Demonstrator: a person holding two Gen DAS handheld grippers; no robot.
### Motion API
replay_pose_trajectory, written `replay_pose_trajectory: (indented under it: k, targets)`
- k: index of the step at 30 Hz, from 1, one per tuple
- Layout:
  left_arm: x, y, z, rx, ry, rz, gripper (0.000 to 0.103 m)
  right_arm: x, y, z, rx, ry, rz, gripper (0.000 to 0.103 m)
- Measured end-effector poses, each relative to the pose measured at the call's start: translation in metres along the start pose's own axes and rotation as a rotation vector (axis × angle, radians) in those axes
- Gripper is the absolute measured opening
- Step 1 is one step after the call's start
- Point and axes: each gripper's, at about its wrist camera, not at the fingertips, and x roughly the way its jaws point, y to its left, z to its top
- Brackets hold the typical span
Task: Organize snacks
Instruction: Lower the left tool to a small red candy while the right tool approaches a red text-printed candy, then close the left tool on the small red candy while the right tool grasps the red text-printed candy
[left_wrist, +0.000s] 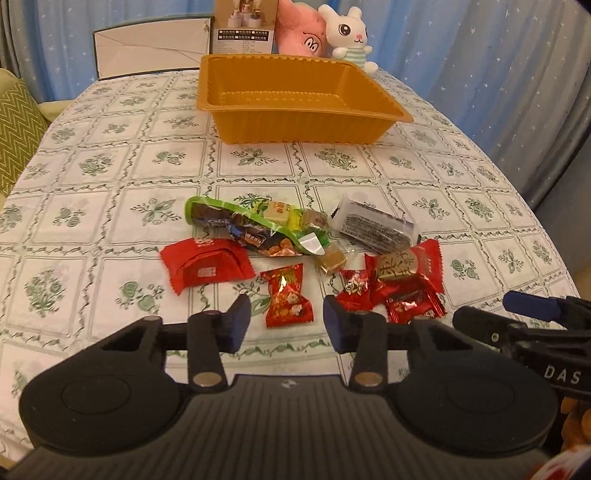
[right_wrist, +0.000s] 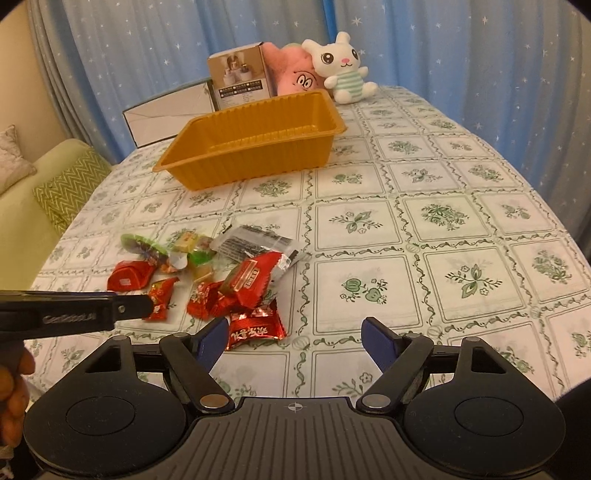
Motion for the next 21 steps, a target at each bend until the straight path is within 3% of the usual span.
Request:
replay_pose_trajectory:
  k: [7,11,19,21]
  targets:
    - [0.026,0.005,0.003,-0.009,0.015,-0.006,0.026,0.014,-0.002,-0.002,-0.004,0.019,0.023,0.078]
    - [0.027,0.004,0.002,0.001,0.005,-0.002,0.024,0.021,0.006,-0.002,-0.030,0.022,0.049,0.076]
    - [0.010,0.010,0.002,-0.016,-0.019,0.005,0.021,0.039,0.025,-0.005,-0.120,0.039,0.045,0.055]
    - [0.006,0.009,0.002,-0.014,-0.027,0.004,0.021,0.042,0.027,-0.006,-0.130,0.035,0.044,0.054]
